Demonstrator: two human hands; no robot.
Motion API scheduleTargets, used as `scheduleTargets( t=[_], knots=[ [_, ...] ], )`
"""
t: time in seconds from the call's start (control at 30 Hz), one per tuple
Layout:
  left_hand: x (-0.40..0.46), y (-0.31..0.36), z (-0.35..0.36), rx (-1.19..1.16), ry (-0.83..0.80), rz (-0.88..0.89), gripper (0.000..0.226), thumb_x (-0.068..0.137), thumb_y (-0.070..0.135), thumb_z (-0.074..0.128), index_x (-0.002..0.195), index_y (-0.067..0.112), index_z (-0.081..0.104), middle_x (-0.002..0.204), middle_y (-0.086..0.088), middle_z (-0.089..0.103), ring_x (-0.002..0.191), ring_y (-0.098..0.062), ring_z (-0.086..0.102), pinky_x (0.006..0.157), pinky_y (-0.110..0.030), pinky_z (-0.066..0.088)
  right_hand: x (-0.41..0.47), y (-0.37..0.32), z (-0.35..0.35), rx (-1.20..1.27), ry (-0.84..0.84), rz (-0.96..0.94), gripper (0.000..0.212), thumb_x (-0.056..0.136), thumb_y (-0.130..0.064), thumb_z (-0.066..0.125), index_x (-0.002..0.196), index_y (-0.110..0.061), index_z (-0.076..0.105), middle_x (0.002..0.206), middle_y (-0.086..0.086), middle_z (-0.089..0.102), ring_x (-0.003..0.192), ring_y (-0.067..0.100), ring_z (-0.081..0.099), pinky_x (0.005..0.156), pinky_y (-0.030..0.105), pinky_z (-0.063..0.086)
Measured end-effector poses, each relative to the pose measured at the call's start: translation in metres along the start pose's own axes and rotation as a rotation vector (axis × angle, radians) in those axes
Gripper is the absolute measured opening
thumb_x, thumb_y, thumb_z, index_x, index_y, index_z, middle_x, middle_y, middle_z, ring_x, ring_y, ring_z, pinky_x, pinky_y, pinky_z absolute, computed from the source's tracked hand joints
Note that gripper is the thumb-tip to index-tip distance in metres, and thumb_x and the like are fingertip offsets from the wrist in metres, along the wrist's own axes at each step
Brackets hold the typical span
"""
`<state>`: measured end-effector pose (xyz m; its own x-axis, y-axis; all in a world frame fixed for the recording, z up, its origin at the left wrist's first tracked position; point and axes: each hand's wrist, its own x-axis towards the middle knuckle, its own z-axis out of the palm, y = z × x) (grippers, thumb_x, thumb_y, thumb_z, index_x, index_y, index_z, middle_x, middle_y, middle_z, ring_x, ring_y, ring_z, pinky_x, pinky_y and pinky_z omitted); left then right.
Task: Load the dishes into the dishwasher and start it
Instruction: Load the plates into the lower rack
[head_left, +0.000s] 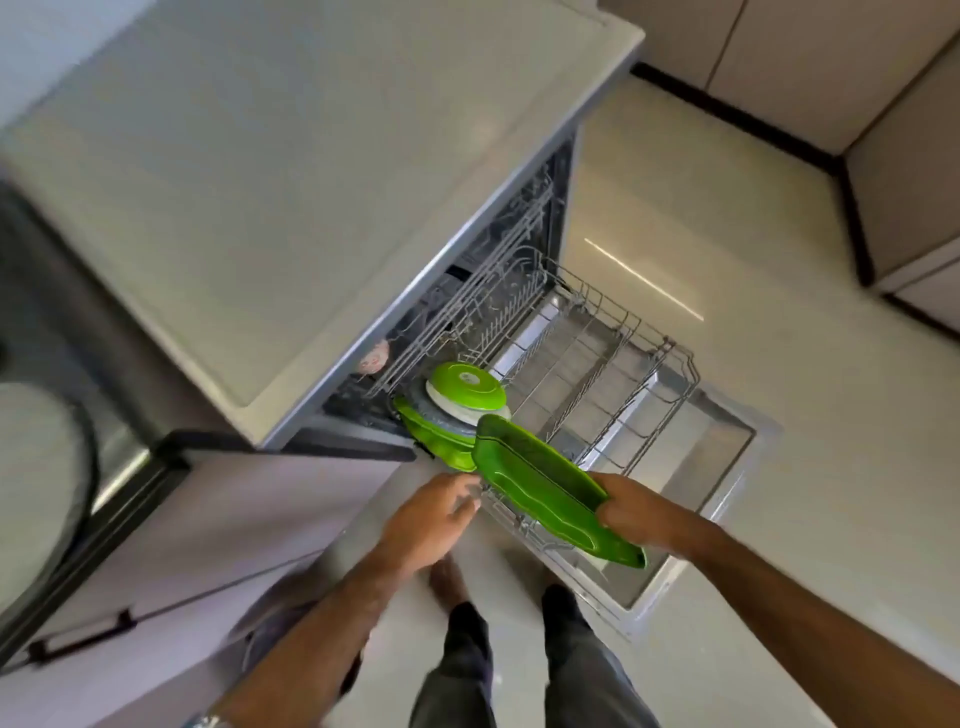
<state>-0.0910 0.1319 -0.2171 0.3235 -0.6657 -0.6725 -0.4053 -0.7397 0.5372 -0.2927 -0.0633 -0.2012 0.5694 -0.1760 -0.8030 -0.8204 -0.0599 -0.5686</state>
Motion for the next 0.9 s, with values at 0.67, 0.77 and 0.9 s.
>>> scheduleTargets(
  t=[0.67, 0.77, 0.9],
  knots=[
    [0.259, -0.146, 0.022, 0.795, 0.288, 0.204, 0.06, 0.089, 0.044, 0.043, 0.141, 0.017, 0.053, 0.144, -0.022, 0.052, 0.13, -0.04, 0.052, 0.099, -0.062, 0.045, 0.402, 0.011, 0.017, -0.561, 0.514, -0.33, 0.044, 0.095, -0.009, 0.04, 0.139, -0.014, 0.043, 0.133, 0.015, 0.047, 0.121, 0.04, 0.048, 0.089, 0.052, 0.05],
    [0.259, -0.148, 0.022, 0.792, 0.309, 0.22, 0.059, 0.09, 0.043, 0.044, 0.142, 0.019, 0.052, 0.147, -0.02, 0.049, 0.133, -0.037, 0.049, 0.1, -0.062, 0.044, 0.415, 0.006, 0.025, -0.658, 0.555, -0.279, 0.04, 0.101, -0.013, 0.037, 0.141, -0.015, 0.039, 0.136, 0.012, 0.044, 0.123, 0.037, 0.045, 0.09, 0.053, 0.048],
    [0.258, -0.148, 0.024, 0.791, 0.319, 0.207, 0.058, 0.091, 0.043, 0.046, 0.145, 0.022, 0.048, 0.151, -0.017, 0.045, 0.137, -0.035, 0.046, 0.102, -0.062, 0.042, 0.43, 0.01, 0.025, -0.605, 0.465, -0.196, 0.043, 0.104, -0.015, 0.034, 0.146, -0.016, 0.033, 0.145, 0.015, 0.033, 0.129, 0.038, 0.039, 0.092, 0.057, 0.046]
  ],
)
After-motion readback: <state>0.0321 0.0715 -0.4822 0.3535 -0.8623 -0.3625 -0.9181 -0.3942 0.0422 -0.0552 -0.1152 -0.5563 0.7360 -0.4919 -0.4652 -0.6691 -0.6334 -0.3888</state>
